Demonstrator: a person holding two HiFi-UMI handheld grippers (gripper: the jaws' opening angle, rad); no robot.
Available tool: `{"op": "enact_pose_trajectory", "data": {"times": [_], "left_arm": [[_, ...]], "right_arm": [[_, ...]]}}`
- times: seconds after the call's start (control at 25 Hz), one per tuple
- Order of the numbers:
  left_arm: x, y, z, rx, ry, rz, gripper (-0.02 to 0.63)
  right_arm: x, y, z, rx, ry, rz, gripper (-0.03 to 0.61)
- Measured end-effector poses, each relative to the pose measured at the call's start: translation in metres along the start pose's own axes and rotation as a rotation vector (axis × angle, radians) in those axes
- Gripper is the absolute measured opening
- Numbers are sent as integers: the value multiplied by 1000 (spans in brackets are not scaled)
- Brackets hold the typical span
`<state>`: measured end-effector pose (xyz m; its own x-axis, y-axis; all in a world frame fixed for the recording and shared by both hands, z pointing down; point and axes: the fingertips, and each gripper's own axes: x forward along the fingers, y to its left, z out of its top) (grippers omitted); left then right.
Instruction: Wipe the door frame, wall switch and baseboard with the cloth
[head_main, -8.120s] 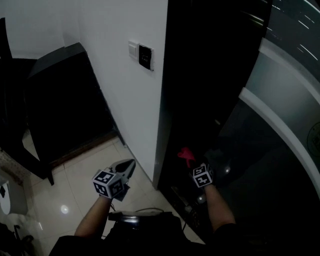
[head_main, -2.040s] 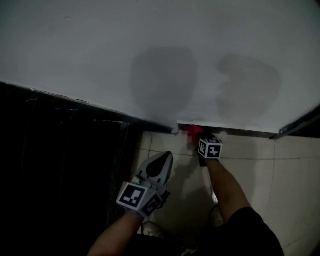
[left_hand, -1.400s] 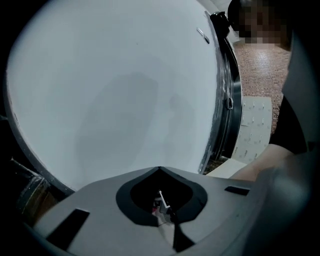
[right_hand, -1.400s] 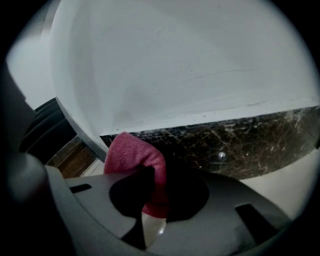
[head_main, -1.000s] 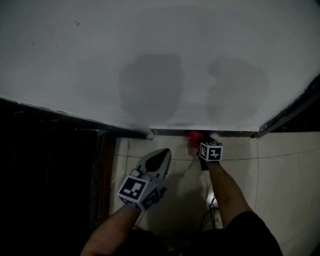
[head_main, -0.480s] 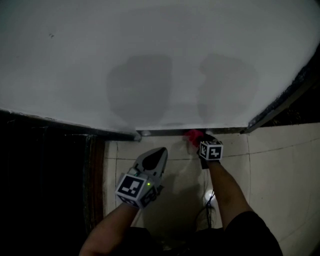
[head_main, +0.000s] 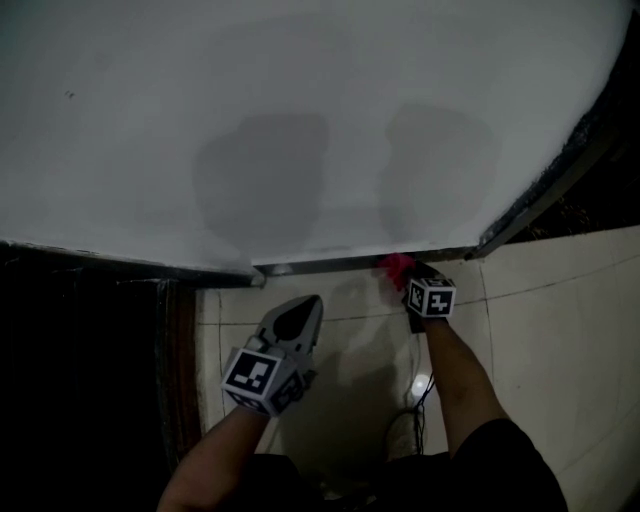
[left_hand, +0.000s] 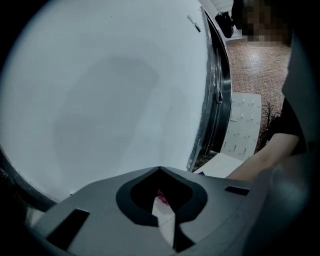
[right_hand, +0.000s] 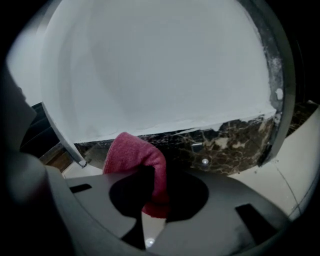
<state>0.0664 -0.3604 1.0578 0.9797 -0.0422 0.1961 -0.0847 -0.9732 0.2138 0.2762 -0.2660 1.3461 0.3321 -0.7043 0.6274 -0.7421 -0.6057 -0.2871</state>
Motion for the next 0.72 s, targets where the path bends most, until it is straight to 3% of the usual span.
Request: {"op": "enact_pose_trajectory", "data": {"times": [0.36,0.72], "left_arm": [[11,-9,-4,-2,7,-12,3],[14,-1,-9,-15,22,20,3]], "right_arm": [[-20,-52,5,57,-43,-69,60],[-27,-88,7,23,-66,-92,60]]}}
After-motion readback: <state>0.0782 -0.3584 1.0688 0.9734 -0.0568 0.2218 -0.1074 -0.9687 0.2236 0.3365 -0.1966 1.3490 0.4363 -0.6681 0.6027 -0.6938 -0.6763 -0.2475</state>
